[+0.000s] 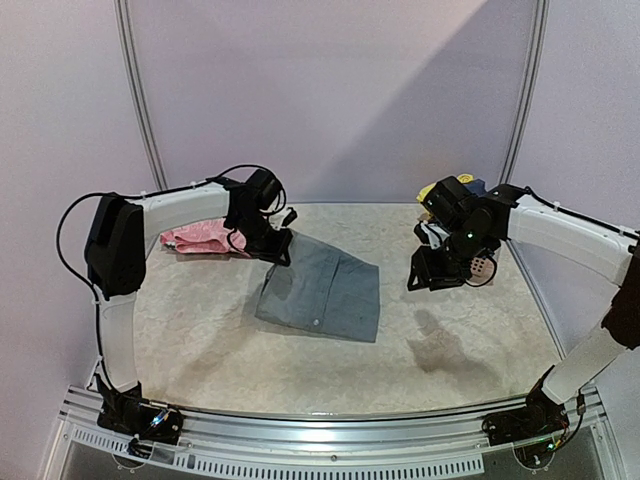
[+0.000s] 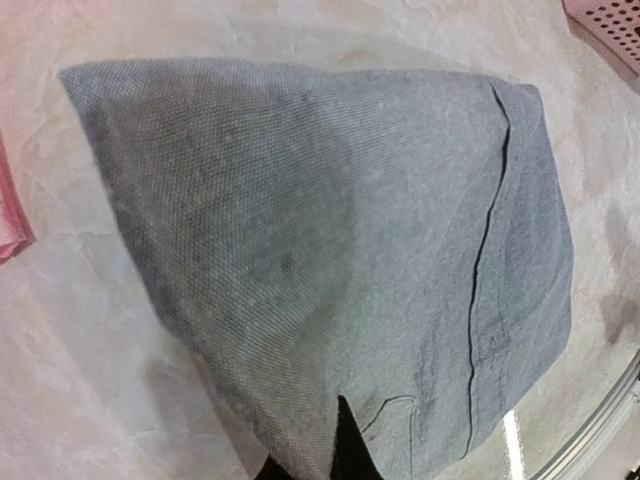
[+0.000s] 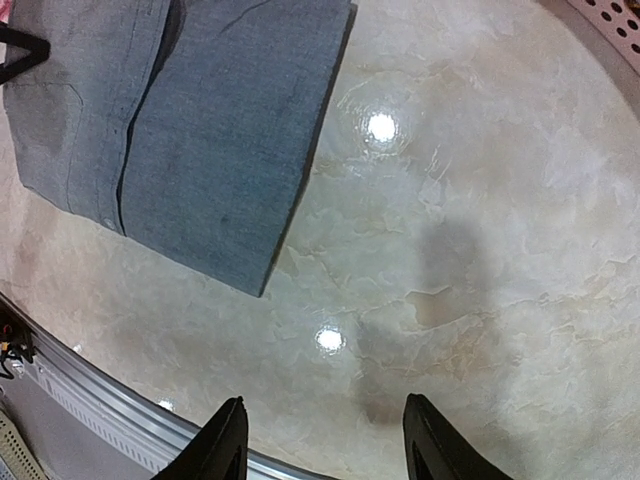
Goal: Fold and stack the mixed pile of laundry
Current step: Pick up the square-folded shirt from the center of the board, then place the square-folded shirt at the corner of the board.
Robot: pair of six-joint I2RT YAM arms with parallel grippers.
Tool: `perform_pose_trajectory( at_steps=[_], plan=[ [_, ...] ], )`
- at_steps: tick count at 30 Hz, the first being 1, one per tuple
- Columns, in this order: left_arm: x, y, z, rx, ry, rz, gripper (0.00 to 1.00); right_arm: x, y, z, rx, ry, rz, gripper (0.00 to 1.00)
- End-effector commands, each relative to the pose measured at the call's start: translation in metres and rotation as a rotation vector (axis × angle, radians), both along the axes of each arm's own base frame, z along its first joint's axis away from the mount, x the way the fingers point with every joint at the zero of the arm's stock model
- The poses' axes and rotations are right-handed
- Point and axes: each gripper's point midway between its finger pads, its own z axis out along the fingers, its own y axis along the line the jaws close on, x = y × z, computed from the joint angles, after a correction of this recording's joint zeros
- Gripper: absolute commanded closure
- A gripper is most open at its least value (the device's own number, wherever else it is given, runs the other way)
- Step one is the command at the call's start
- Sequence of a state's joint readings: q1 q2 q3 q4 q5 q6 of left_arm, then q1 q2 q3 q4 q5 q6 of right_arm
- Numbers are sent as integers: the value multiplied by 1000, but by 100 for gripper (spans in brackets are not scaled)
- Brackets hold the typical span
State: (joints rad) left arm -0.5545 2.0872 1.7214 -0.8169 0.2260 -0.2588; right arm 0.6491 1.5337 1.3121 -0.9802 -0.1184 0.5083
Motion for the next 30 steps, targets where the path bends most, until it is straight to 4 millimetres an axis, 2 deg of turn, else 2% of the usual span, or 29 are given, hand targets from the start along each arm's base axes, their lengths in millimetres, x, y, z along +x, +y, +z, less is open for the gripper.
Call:
perform_pose_trajectory(
  at_steps=[1, 10, 12, 30],
  plan=[
    [10, 13, 20, 95, -77, -41, 100, -4, 1, 4, 19, -16, 10, 46],
    [37, 34, 41, 197, -166, -12, 100, -7, 0, 6, 25, -18, 13, 46],
    [45, 43, 47, 243, -196, -4, 100, -9, -2, 6, 24, -16, 13, 46],
    [108, 105, 117, 353, -402, 26, 100, -27, -11, 1, 32, 19, 8, 46]
  ],
)
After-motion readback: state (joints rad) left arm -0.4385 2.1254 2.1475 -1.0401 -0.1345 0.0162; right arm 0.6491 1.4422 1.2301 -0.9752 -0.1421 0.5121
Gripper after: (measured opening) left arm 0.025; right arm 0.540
